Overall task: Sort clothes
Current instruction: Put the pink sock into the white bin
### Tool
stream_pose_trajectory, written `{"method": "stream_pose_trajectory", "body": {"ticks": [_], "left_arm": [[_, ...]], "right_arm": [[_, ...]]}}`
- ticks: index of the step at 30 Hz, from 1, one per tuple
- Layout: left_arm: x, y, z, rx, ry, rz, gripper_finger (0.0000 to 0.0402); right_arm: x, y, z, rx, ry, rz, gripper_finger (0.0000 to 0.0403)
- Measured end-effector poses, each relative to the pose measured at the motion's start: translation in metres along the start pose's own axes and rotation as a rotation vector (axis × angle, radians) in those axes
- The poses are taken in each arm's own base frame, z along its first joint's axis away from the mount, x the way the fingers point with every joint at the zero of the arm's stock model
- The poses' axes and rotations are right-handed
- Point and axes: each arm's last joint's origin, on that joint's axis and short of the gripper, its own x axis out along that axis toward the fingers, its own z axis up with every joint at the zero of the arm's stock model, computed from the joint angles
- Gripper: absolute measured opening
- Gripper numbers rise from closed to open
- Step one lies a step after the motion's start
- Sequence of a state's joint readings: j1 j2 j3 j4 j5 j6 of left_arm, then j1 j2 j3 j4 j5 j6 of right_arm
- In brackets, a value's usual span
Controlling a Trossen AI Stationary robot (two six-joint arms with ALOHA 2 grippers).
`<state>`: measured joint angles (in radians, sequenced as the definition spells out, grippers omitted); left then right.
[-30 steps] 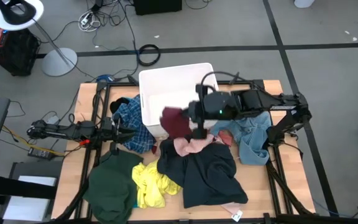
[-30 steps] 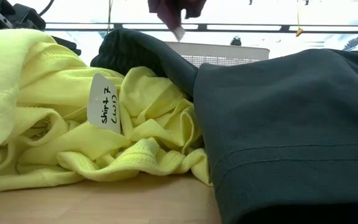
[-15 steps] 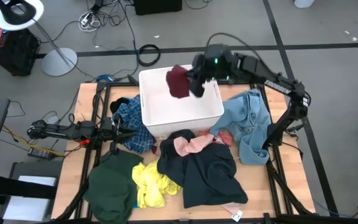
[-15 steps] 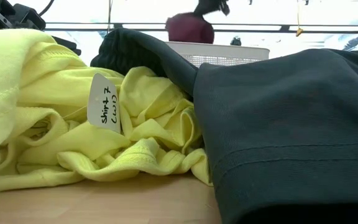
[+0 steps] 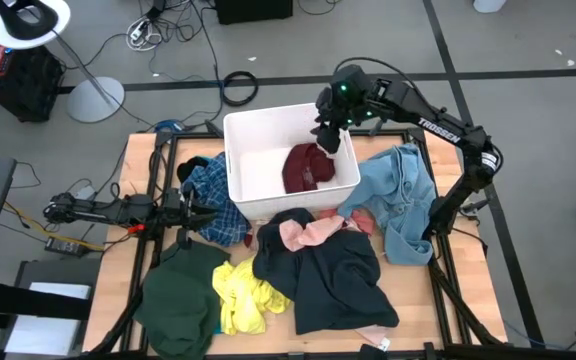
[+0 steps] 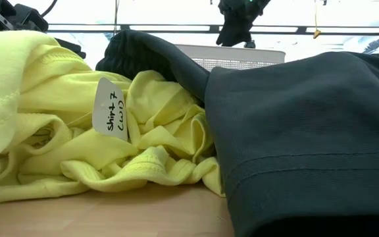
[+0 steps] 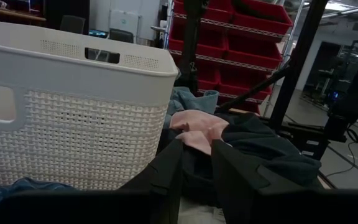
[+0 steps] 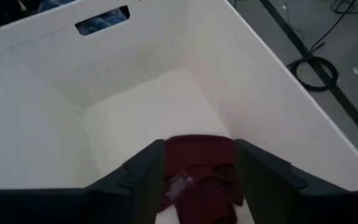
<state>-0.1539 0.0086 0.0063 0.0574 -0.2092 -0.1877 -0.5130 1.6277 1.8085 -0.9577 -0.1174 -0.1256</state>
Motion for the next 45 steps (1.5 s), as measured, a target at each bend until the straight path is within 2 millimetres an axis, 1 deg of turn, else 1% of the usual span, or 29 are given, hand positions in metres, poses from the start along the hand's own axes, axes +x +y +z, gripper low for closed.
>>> {"method": "stream_pose_trajectory", "body": {"ticks": [5,9,13,16,19,22,27,32,36,37,40,45], "left_arm": [[0.000,0.000,0.000,0.000,-0.001,0.000,0.0090],[0.000,0.000,0.000,0.000,0.000,0.000,0.0090],[0.000,0.000,0.000,0.000,0.000,0.000,0.0090],[0.000,0.000,0.000,0.000,0.000,0.000,0.0090],[0.000,0.000,0.000,0.000,-0.001,0.000,0.0090],[0.000,0.000,0.001,-0.002,-0.008,-0.002,0.0090],[0.000,-0.001,0.006,-0.013,-0.059,-0.011,0.0090],[0.000,-0.001,0.007,-0.002,-0.077,0.014,0.0090],[-0.001,0.000,0.011,-0.001,-0.090,0.047,0.0090],[-0.001,-0.001,0.016,0.000,-0.092,0.047,0.0090],[-0.006,-0.004,0.038,0.032,-0.089,0.055,0.0090],[-0.018,-0.006,0.079,0.094,0.035,0.169,0.0090]], "right_arm": [[-0.028,0.003,-0.003,-0.009,-0.003,-0.022,0.0214],[-0.042,0.013,-0.011,-0.026,0.054,-0.066,0.0212],[-0.062,0.023,-0.017,-0.009,0.060,-0.055,0.0208],[-0.072,0.033,-0.024,0.015,0.095,-0.031,0.0208],[-0.085,0.045,-0.038,0.038,0.107,0.005,0.0208],[-0.096,0.056,-0.055,0.080,0.096,0.018,0.0206],[-0.115,0.070,-0.094,0.202,0.054,-0.037,0.0203],[-0.119,0.084,-0.135,0.285,0.022,-0.097,0.0203],[-0.113,0.096,-0.156,0.333,-0.018,-0.083,0.0202],[-0.110,0.100,-0.161,0.342,-0.020,-0.073,0.0202],[-0.099,0.110,-0.170,0.365,-0.024,-0.046,0.0201],[-0.079,0.126,-0.180,0.378,-0.012,-0.035,0.0201]]}}
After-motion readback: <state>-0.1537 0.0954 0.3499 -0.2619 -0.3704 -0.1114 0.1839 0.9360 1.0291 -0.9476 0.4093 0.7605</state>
